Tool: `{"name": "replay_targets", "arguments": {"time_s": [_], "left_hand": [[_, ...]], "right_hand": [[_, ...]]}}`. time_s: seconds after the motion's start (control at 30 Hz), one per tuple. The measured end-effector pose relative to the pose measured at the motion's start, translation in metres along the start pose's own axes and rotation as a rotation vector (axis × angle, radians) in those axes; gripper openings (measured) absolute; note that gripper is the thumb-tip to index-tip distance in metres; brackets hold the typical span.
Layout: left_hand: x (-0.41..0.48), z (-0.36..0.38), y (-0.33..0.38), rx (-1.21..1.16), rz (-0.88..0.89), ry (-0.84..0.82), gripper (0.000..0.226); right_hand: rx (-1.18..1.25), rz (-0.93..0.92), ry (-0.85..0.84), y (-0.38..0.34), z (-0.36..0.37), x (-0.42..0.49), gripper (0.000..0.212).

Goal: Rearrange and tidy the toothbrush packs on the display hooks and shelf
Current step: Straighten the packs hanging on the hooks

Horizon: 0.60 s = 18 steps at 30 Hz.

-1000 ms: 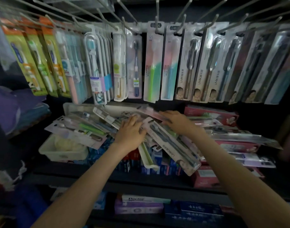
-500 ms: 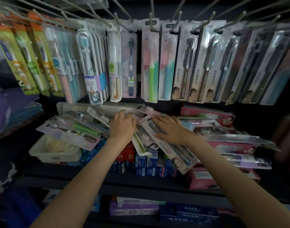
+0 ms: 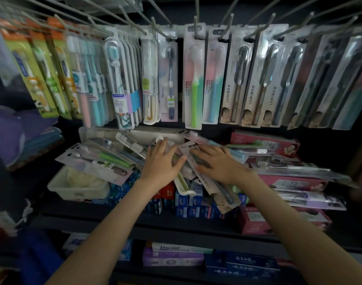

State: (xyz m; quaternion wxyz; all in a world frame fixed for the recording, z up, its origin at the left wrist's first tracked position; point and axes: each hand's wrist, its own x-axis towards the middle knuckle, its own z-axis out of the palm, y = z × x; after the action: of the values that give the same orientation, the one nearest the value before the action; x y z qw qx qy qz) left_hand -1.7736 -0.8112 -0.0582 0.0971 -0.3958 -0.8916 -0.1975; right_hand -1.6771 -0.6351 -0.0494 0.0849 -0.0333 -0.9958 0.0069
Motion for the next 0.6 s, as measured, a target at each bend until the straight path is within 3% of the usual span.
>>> {"name": "replay_targets", "arguments": {"time_s": [0.1,0.17,0.3,0.37,0.47,0.6], "left_hand": [[-0.002,-0.005,0.002,-0.008,0.016,0.036,0.056],[-0.006,-0.01,0.003,-0.026,0.044,0.136,0.052],[-0.002,-0.034,-0.003,-0.002,0.204,0.629,0.038],[0.014,-0.052,-0.012,0.117,0.24,0.773,0.048],[0.048,-0.08,-0.024,0.403,0.214,0.793,0.083],[0.083,-0.1,-0.033,0.748,0.102,0.724,0.103]], "right_hand": [[-0.041,0.005,0.035,-0.004,0.0,0.0,0.058],[-0.06,-0.022,0.174,-0.012,-0.003,0.001,0.054],[0.034,-0.192,0.635,-0.045,-0.019,0.017,0.042],[0.13,-0.189,0.768,-0.067,-0.033,0.038,0.044],[0.327,-0.06,0.861,-0.092,-0.061,0.08,0.055],[0.223,0.143,0.842,-0.099,-0.081,0.135,0.07]]}}
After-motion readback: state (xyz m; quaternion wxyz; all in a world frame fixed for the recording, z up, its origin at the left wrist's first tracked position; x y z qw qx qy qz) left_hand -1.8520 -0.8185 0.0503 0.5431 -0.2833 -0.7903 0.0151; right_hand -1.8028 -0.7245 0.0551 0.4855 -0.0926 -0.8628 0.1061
